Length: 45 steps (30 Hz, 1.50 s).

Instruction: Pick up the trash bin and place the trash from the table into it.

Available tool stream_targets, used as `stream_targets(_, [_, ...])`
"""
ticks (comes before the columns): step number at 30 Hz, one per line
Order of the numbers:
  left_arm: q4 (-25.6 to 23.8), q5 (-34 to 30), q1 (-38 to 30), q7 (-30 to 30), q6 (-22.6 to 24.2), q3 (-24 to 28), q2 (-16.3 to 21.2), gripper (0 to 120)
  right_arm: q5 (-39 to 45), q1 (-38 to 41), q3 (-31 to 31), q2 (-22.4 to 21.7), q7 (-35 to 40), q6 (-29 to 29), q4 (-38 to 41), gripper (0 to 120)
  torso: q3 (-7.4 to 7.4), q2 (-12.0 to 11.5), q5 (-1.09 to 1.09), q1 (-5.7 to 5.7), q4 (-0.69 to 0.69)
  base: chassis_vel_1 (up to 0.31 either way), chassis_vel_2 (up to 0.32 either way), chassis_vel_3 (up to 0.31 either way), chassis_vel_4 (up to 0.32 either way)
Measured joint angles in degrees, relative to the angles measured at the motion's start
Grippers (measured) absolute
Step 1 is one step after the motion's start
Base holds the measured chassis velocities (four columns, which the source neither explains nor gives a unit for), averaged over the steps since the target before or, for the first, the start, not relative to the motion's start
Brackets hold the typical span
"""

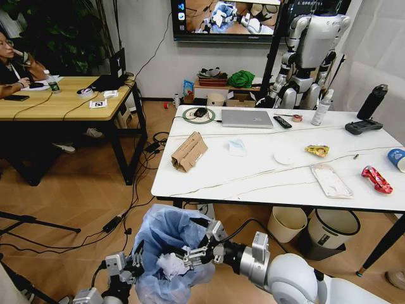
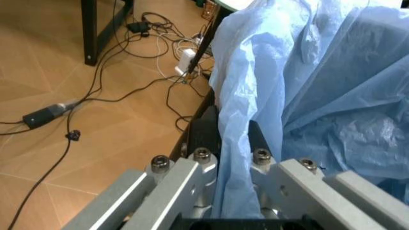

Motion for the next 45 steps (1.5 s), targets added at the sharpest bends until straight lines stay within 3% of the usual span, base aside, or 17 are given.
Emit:
stream_targets(5, [0.14, -0.03, 0.01, -0.01, 0.03, -0.17, -0.21, 0, 2.24, 1.27, 4.03, 3.61, 1.70, 0.30, 0.19, 100, 0.00, 0.00, 0.01, 0.00, 0.00, 0.000, 0.000, 0.000, 0.000])
stream_targets(11, [-0.26, -0.05, 1.07, 0.01, 0.05, -1.55, -0.32, 0, 9.42, 7.56, 7.97, 9.14, 15.08, -1.00, -5.58, 100, 0.01, 0.00, 0.01, 0.00, 0.00, 0.000, 0.000, 0.000, 0.000])
stream_targets(14, [-0.82, -0.05, 1.59, 0.02, 0.05, -2.19, -0.49, 0, 10.90, 11.24, 7.79, 11.00, 17.61, -1.51, -8.26, 100, 0.01, 0.00, 0.01, 0.00, 0.00, 0.000, 0.000, 0.000, 0.000])
stream_targets(20, [-1.38, 0.10, 2.19, 0.04, 0.00, -2.90, -1.15, 0, 11.37, 19.24, 7.02, 16.30, 23.99, -7.25, -12.92, 100, 0.01, 0.00, -0.01, 0.01, 0.03, 0.000, 0.000, 0.000, 0.000])
stream_targets(22, [-1.73, 0.43, 2.30, 0.07, -0.03, -3.08, -1.78, 0, 11.88, 24.25, 5.81, 22.30, 27.98, -11.64, -17.66, 100, 0.01, -0.02, 0.00, 0.01, 0.02, 0.000, 0.000, 0.000, 0.000])
stream_targets(30, [-2.10, 0.91, 2.78, 0.17, -0.21, -3.61, -2.63, 0, 9.83, 29.24, 2.51, 31.24, 29.57, -15.10, -26.19, 100, 0.01, -0.01, -0.01, 0.01, 0.02, 0.000, 0.000, 0.000, 0.000])
stream_targets(45, [-2.11, 0.62, 2.36, 0.21, -0.25, -3.78, -2.28, 0, -2.54, 30.99, 1.82, 35.90, 24.48, -16.18, -38.31, 100, 0.00, -0.01, -0.01, 0.01, 0.01, 0.000, 0.000, 0.000, 0.000])
